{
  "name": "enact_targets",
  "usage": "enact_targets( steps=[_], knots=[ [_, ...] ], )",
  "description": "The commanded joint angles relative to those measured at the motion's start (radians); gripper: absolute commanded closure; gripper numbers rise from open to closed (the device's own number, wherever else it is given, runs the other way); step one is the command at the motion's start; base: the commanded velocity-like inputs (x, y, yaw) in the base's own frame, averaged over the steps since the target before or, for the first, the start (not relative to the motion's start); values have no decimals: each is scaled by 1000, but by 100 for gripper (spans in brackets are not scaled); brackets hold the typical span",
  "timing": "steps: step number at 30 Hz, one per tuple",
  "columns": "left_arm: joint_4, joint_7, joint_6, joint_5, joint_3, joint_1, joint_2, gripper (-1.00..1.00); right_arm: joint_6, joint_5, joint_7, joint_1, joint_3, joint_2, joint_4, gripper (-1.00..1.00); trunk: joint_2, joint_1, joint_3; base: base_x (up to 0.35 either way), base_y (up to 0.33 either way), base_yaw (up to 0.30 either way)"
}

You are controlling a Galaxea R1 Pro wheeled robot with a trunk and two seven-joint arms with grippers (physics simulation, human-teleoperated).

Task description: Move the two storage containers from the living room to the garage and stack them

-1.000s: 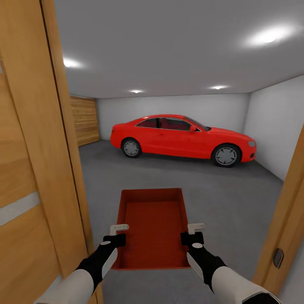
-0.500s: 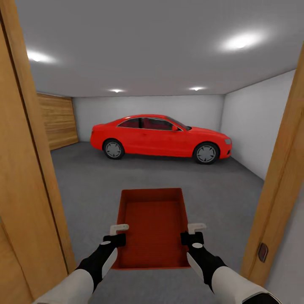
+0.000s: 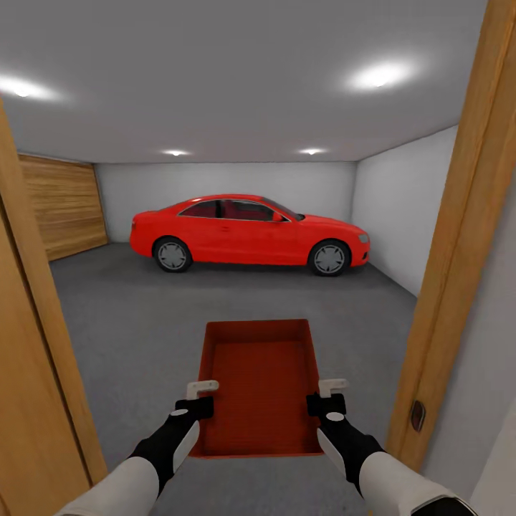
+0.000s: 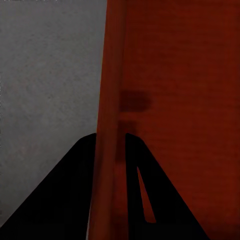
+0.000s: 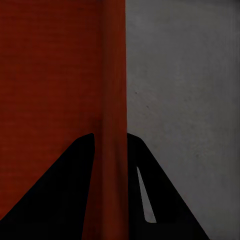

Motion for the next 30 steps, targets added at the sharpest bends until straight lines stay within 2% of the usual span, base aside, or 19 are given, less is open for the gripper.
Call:
enact_targets(
  steps=[1,11,30],
  knots=[
    [-3,75,7,-3,4,0,17,100,-7,-2,-30,-2,-35,-1,0,100,-1,0,-2,118,143,-8],
    [-3,75,7,-2,3,0,17,100,-7,-2,-30,-2,-35,-1,0,100,-1,0,-2,168,205,-2],
    [-3,75,7,-3,3,0,17,100,-1,-3,-30,-2,-35,-1,0,100,-1,0,-2,13,11,0]
  ],
)
